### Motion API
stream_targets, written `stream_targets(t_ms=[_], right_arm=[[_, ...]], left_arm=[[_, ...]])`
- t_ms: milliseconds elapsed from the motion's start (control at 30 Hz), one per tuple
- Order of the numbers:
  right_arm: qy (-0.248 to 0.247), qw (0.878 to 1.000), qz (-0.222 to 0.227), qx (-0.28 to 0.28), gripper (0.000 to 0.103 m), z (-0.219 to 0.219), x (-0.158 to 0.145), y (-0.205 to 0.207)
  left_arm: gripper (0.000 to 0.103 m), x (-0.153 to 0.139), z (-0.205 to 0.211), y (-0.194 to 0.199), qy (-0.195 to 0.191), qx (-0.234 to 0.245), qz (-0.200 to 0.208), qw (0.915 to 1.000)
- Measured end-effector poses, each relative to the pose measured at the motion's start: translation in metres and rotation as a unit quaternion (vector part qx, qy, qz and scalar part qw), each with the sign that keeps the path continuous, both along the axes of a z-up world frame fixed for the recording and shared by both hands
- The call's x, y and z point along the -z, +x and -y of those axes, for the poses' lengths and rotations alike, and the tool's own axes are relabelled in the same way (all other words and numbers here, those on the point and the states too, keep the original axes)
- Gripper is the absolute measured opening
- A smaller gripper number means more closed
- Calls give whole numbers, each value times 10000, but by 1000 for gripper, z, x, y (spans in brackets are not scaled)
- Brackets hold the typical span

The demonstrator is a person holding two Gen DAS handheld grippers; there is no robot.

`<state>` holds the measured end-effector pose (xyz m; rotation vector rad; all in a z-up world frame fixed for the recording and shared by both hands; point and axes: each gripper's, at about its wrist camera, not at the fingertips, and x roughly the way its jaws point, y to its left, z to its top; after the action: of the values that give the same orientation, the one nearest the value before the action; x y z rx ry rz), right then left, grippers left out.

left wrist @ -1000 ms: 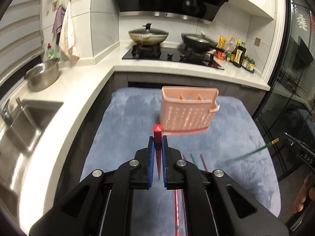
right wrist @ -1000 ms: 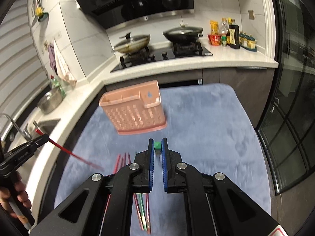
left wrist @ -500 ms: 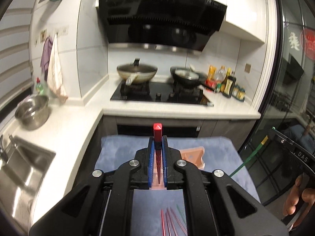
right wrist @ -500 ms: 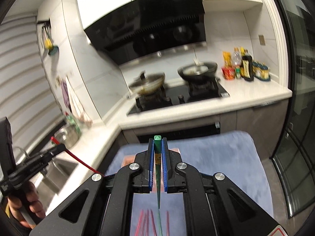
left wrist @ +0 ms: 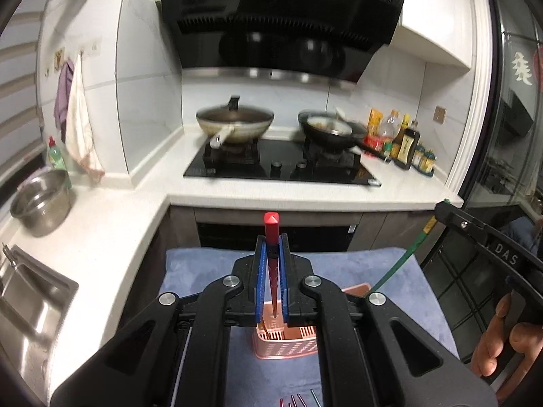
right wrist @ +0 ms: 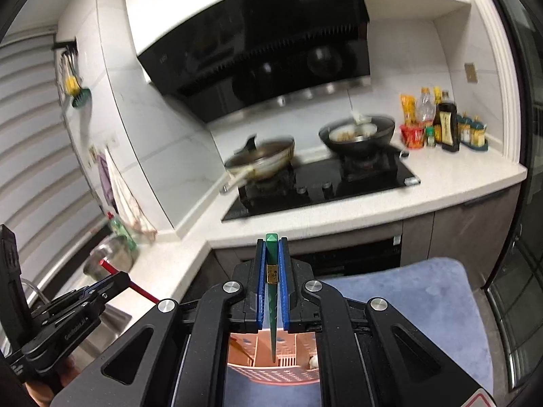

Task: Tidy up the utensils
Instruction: 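Lift both chopsticks and carry them over the pink holder, then lower the chopsticks into the holder and open both tools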

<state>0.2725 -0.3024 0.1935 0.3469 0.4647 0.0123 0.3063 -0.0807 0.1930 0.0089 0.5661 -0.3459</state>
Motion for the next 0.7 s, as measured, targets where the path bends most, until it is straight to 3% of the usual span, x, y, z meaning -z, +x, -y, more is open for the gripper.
stream_targets(t_ms=[267, 567, 700], right_arm=[[-39, 9988, -497, -29, 7, -1, 47, 25], [-86, 9975, -696, 43, 11, 2, 67, 31], [-143, 9982, -570, 139, 25, 2, 59, 20]], left_arm=[[7, 42, 7, 17, 174, -79, -402, 9990], [9, 55, 8, 22, 295, -238, -412, 9984], [40, 53, 10, 14, 492, -423, -231, 9976]])
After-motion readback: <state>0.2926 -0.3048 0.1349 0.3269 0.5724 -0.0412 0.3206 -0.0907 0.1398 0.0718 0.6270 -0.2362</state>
